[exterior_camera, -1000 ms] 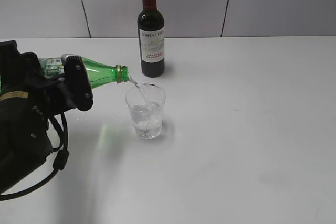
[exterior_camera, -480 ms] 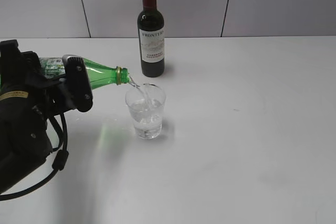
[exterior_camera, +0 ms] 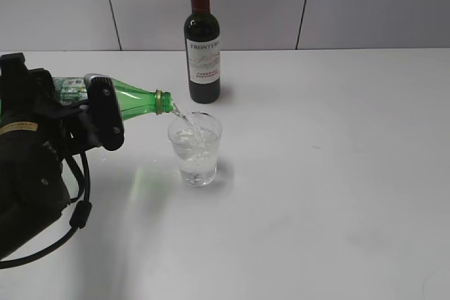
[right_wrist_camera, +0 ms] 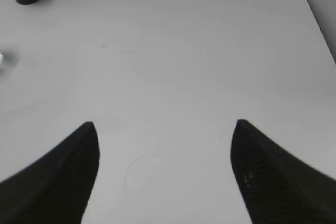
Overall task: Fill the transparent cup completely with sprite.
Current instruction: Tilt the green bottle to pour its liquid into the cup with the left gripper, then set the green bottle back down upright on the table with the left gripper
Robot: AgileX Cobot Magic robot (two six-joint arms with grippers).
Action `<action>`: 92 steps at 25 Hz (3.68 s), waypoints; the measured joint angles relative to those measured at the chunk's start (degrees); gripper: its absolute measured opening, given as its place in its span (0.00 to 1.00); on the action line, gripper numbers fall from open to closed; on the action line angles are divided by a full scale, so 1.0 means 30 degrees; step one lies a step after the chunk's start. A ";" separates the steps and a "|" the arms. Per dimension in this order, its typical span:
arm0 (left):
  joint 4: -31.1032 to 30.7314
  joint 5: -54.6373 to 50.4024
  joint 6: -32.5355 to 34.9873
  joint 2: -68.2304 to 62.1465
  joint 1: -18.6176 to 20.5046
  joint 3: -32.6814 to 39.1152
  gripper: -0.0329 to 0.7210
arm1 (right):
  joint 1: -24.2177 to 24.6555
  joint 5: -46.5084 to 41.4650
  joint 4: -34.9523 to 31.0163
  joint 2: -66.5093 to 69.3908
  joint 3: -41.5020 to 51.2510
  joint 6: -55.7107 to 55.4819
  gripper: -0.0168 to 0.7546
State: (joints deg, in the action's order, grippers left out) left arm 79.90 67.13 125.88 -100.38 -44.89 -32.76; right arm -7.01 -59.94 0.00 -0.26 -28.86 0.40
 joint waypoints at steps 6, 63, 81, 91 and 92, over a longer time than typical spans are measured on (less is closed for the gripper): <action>0.0000 0.0097 0.0000 0.0000 0.0000 0.0000 0.65 | 0.0000 0.0000 0.0000 0.0000 0.0000 0.0000 0.79; -1.6212 -0.3443 -3.8075 -0.0195 0.5071 0.0000 0.64 | 0.0000 0.0000 0.0000 0.0000 0.0000 0.0000 0.79; -1.9807 -0.3518 -3.9322 -0.5284 0.6608 -0.3692 0.64 | 0.0000 0.0000 0.0000 0.0000 0.0000 0.0000 0.79; -1.9894 -0.3930 -3.9176 -0.6656 0.7475 -0.4904 0.64 | 0.0000 0.0000 0.0000 0.0000 0.0000 0.0000 0.79; -1.9930 -0.3864 -3.9176 -0.6655 0.7513 -0.4904 0.64 | 0.0000 0.0000 0.0000 0.0000 0.0000 0.0000 0.79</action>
State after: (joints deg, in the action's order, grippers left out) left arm 20.11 55.54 8.35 -120.35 -22.35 -47.47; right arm -7.01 -59.94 0.00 -0.26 -28.86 0.40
